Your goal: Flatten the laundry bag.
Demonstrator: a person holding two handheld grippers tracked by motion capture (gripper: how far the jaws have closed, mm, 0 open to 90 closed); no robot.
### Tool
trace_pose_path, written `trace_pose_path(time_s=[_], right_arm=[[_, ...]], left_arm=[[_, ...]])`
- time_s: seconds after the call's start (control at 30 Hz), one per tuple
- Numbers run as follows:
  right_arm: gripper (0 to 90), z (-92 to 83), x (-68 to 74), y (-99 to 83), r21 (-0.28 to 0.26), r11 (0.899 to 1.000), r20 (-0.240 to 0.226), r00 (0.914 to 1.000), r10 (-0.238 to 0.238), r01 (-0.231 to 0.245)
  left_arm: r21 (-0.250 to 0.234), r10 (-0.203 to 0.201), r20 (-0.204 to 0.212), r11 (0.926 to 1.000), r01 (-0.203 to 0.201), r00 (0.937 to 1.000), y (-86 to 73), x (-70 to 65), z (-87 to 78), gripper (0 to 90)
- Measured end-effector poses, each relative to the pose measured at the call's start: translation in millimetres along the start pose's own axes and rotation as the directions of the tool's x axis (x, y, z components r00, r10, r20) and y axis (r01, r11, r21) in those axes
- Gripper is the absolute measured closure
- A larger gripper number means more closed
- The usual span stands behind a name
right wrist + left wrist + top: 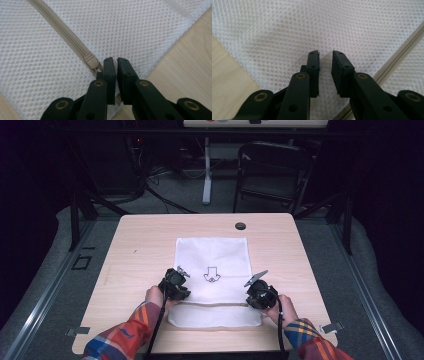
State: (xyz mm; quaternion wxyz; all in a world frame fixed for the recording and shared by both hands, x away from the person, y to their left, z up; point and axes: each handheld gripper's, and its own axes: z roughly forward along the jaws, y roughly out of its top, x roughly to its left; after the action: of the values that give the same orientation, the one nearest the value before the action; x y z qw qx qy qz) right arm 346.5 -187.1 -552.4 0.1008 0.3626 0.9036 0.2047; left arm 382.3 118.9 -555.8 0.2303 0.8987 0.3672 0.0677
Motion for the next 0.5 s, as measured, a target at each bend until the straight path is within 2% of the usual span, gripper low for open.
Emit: trace_pose_path(time_s=[0.07,0.13,0.27,0.3,0.43,0.5], right_arm=[[83.4,-2.3,0.0,-0.2,-0.021,1.0,-0.006,1.0,-0.007,0.006],[77.3,-7.7,-0.1,0.9,-0.033,0.999,-0.011,0.9999,-0.001,0.001],[57.6,-17.1,0.3,2.2,-0.048,0.999,-0.025,0.9997,0.003,-0.004],[50.9,-18.3,0.9,1.7,-0.062,0.998,-0.032,0.9993,0.021,-0.023],[31.0,-26.7,-1.0,-0.8,-0.066,0.997,-0.042,0.9984,0.039,-0.041],[24.4,-29.5,-2.5,-2.2,-0.066,0.996,-0.05,0.9975,0.05,-0.053]], left_arm=[[-0.006,-0.003,0.001,1.0,0.003,1.0,1.0,0.3,-2.2,67.7],[-0.014,-0.009,-0.007,0.9999,0.009,0.9999,2.9,-0.5,-5.6,59.3],[-0.057,-0.001,-0.008,0.9984,0.001,1.0,7.5,-7.6,-13.3,40.2],[-0.062,0.008,0.0,0.998,-0.008,1.0,8.7,-10.5,-15.3,36.6],[-0.09,0.042,0.034,0.9952,-0.039,0.9986,13.4,-22.6,-20.1,25.7],[-0.097,0.063,0.047,0.9936,-0.059,0.9969,16.4,-29.3,-21.9,23.8]])
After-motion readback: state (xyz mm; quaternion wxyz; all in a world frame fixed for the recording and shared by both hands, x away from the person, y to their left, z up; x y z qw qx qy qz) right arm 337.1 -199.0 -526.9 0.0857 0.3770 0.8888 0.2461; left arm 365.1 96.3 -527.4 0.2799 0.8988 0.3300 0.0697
